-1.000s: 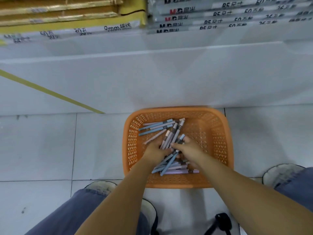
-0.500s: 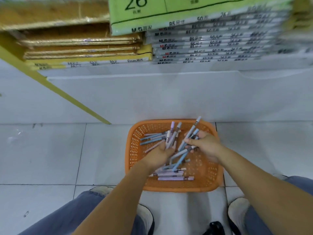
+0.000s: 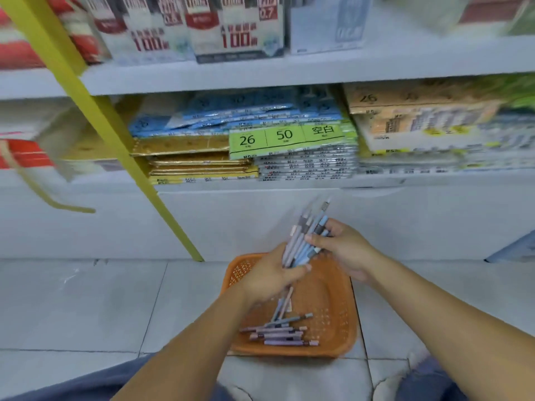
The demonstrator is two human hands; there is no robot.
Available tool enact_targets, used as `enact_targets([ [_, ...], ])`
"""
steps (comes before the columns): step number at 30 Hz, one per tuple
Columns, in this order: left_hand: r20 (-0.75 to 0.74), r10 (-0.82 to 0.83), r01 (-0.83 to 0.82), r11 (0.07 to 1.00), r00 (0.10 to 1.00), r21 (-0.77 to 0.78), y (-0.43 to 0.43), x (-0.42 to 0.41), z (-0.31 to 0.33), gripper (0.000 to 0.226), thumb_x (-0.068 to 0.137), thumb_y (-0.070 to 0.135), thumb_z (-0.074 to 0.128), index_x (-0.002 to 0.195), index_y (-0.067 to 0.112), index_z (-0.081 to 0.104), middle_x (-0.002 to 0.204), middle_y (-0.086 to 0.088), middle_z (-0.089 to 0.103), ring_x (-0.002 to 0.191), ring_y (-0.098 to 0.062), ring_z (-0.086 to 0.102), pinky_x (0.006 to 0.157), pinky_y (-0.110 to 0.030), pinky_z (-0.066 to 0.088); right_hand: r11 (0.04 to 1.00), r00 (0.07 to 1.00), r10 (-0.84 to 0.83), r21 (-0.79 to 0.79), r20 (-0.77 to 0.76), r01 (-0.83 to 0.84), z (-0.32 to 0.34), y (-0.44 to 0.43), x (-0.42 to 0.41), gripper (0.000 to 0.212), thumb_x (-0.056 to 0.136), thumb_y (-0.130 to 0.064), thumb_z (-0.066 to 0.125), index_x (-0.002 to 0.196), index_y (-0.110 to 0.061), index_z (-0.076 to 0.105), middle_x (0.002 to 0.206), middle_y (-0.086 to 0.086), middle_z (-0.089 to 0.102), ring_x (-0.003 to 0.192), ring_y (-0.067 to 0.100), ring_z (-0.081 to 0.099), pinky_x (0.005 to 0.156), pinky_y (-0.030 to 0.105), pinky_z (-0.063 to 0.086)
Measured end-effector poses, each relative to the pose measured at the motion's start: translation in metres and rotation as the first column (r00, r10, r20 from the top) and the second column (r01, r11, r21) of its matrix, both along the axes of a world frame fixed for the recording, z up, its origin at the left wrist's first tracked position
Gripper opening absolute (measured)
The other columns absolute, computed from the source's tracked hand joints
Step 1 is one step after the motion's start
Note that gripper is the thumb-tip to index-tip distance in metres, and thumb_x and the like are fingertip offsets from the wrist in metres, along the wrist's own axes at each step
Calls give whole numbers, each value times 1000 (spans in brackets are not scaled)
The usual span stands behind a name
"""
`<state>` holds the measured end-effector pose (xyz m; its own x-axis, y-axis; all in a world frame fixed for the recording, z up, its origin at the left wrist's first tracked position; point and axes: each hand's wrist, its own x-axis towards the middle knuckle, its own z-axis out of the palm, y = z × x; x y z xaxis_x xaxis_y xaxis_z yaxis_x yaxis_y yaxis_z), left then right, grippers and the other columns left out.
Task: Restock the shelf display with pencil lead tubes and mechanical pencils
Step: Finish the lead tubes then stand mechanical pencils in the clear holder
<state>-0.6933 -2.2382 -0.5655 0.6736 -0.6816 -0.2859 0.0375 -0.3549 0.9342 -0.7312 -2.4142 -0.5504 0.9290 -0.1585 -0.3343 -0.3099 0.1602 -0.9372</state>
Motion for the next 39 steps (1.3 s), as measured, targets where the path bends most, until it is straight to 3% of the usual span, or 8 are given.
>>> enact_targets([
  [6,104,-49,53,998,993,-40,7,1,76,27,102,22,58,128,25,51,73,4,60,52,-7,50,46,-22,41,990,989,136,22,64,-137,94,-13,-7,20,91,-13,63,108,-4,68,93,10,71,83,20,67,72,30,59],
  [14,207,-49,55,998,977,-26,20,30,149,11,95,29,67,102,24,59,60,10,55,51,-8,48,47,-23,42,996,902,-69,-24,427,88,189,-35,2,9,90,-8,61,93,-4,68,92,11,73,89,21,72,74,26,57],
  [19,117,243,-220,958,963,-182,15,49,154,27,89,37,73,100,17,60,60,3,58,51,-14,48,47,-28,38,984,865,-90,-92,493,155,199,-39,7,15,91,-3,60,105,-5,60,84,10,73,79,25,73,64,26,58],
  [23,30,183,-163,931,983,-326,-5,43,163,40,89,40,72,118,17,58,96,0,78,66,-11,66,46,-23,44,954,876,51,-284,480,100,192,-23,12,25,88,-3,66,107,-13,53,80,10,72,73,21,71,60,24,55],
  [28,17,191,-165,889,982,-428,-14,39,180,27,95,27,69,112,10,57,85,-6,75,53,-10,50,44,-22,40,956,862,-33,-235,505,174,200,-17,16,15,90,-9,65,103,-11,59,81,6,73,70,16,68,59,24,54],
  [32,25,227,-192,871,974,-452,-18,43,196,18,95,26,69,102,11,61,81,-3,73,51,-10,46,43,-22,38,971,789,-203,18,580,237,233,-25,21,22,94,-12,57,116,-17,58,93,10,75,73,20,70,61,25,57],
  [35,83,287,-228,879,954,-418,-28,48,216,21,94,32,69,99,12,67,72,1,71,48,-10,46,43,-23,38,963,754,-136,-94,642,253,266,-35,30,21,94,-12,58,115,-17,57,90,8,76,73,22,71,59,24,56],
  [39,163,484,-355,797,860,-489,-40,65,252,22,97,28,63,104,7,65,60,9,68,42,-5,45,40,-20,38,894,584,-116,-171,803,413,327,-59,50,18,96,-9,57,106,-24,54,90,3,75,78,18,72,62,25,58],
])
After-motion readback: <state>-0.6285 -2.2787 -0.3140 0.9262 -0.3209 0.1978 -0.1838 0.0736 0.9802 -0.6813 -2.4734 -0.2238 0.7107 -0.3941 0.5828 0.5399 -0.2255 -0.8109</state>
